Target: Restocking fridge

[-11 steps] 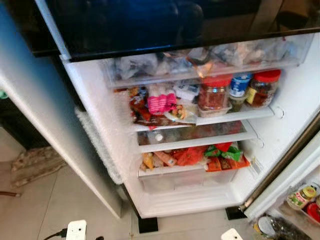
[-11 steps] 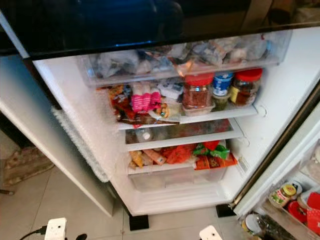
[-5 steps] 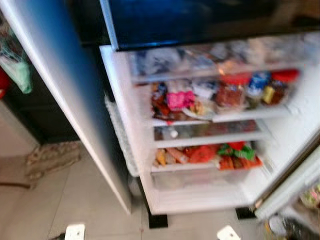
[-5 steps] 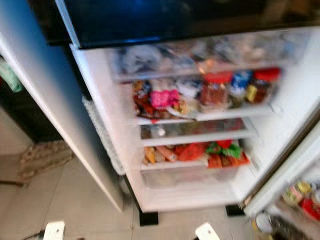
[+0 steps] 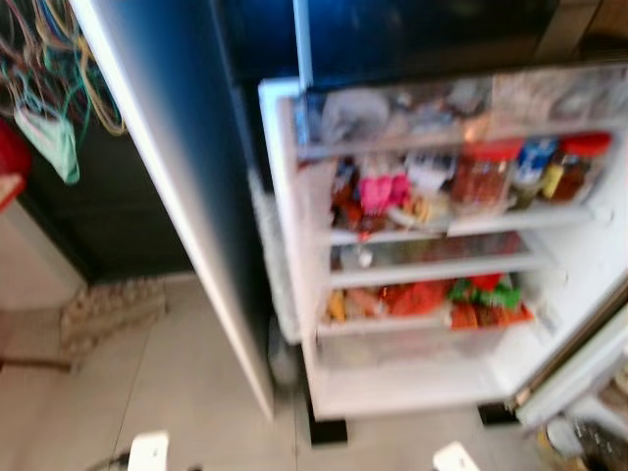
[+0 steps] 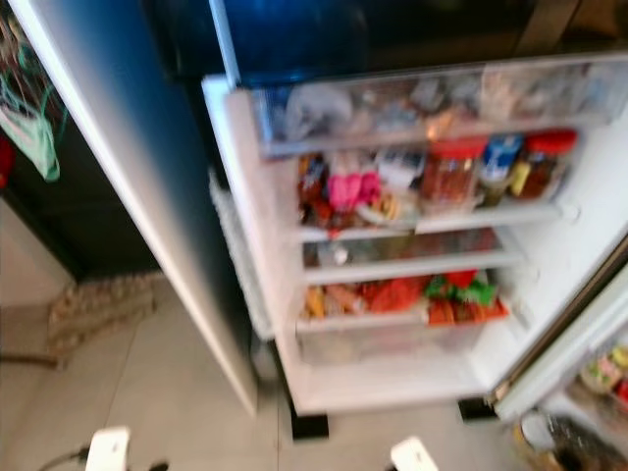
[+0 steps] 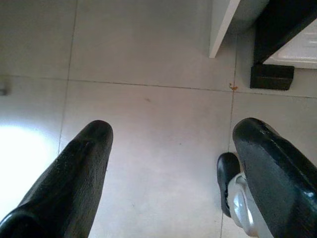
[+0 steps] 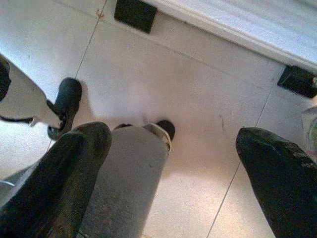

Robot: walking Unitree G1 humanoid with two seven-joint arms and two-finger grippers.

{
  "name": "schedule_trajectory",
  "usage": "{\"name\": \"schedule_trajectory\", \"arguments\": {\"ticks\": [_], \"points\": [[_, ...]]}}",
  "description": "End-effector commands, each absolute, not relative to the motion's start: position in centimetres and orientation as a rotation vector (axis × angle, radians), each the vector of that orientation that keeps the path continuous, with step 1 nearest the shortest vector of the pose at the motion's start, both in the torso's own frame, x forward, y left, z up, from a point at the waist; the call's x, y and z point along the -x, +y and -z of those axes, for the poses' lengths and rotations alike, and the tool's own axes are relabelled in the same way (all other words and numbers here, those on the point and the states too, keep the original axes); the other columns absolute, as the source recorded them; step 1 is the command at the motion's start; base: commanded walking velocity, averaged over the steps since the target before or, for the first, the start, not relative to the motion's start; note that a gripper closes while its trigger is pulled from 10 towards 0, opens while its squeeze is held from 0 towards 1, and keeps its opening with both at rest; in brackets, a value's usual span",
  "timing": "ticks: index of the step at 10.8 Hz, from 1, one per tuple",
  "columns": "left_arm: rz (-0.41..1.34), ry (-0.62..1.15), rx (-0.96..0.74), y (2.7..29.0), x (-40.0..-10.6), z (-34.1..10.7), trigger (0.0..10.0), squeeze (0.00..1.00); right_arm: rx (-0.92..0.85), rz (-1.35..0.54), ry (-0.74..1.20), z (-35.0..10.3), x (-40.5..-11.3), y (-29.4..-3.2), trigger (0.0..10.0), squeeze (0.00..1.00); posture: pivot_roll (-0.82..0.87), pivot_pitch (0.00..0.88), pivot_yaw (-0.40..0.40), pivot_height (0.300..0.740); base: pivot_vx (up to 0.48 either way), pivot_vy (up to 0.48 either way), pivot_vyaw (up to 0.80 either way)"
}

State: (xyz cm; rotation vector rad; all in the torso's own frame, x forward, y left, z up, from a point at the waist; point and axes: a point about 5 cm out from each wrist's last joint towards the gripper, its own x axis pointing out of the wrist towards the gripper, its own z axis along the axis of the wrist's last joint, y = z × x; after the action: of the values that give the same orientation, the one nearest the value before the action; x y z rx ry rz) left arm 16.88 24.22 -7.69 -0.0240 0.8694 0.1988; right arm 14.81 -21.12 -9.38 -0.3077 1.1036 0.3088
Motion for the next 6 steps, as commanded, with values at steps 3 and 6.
{"name": "schedule_trajectory", "arguments": {"ticks": [3,6], "points": [[-0.191,0.888,0.004,24.57,-16.46,7.79,10.0,0.00,0.307,-0.301,1.166,9.90,-13.37,-21.40,10.0,0.00,-0.13,0.000,0.080,0.740,0.000,0.000,-0.78],[-0.180,0.888,0.013,24.51,-16.46,7.80,10.0,0.00,0.315,-0.301,1.172,9.92,-13.34,-21.41,10.0,0.00,-0.13,0.000,0.082,0.740,0.000,0.000,-0.78]]}}
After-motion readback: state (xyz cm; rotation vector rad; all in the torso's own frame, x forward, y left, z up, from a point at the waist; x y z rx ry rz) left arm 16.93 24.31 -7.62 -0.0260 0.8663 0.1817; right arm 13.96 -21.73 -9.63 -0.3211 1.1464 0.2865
